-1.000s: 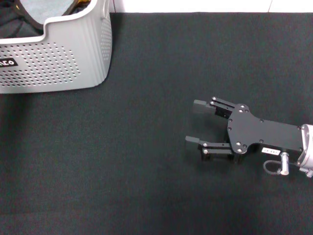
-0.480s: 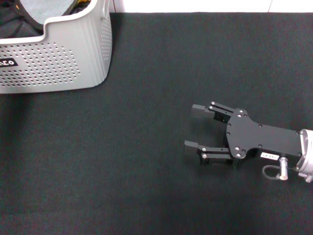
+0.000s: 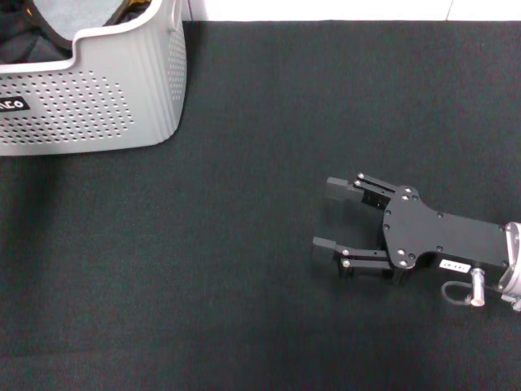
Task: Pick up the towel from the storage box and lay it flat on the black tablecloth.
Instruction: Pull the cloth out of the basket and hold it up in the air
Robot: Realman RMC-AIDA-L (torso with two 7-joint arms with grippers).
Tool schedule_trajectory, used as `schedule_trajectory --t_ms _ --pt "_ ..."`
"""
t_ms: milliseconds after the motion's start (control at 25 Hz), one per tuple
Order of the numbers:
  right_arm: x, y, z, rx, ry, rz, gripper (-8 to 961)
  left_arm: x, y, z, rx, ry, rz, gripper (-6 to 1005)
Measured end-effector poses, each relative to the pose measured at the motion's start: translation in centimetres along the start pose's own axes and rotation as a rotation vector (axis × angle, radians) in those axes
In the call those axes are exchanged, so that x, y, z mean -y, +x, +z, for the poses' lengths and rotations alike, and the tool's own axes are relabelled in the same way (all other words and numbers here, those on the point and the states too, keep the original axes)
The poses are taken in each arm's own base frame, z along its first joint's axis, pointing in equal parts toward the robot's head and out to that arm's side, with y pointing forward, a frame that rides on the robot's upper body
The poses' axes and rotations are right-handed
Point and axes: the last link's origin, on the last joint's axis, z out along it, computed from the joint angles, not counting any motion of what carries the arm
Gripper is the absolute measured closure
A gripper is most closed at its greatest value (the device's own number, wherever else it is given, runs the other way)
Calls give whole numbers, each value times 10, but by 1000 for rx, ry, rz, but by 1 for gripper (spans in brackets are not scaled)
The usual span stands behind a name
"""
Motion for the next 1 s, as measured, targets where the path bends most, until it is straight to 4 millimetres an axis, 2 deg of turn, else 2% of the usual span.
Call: schedule_trajectory --t_ms 320,400,560,880,1000 --pt "4 -8 -13 55 41 -10 81 -21 56 -58 -185 -46 8 941" --pt "5 -10 -16 63 44 -18 81 -27 72 -82 -275 -89 -23 950" --pt "6 -14 -19 79 44 -41 82 -32 85 -101 -337 -147 -30 954" --pt "5 -25 -26 134 38 -113 83 -52 91 -115 -346 -296 5 954" --pt "11 -34 -38 146 60 -165 83 -72 99 -134 -400 -536 58 954"
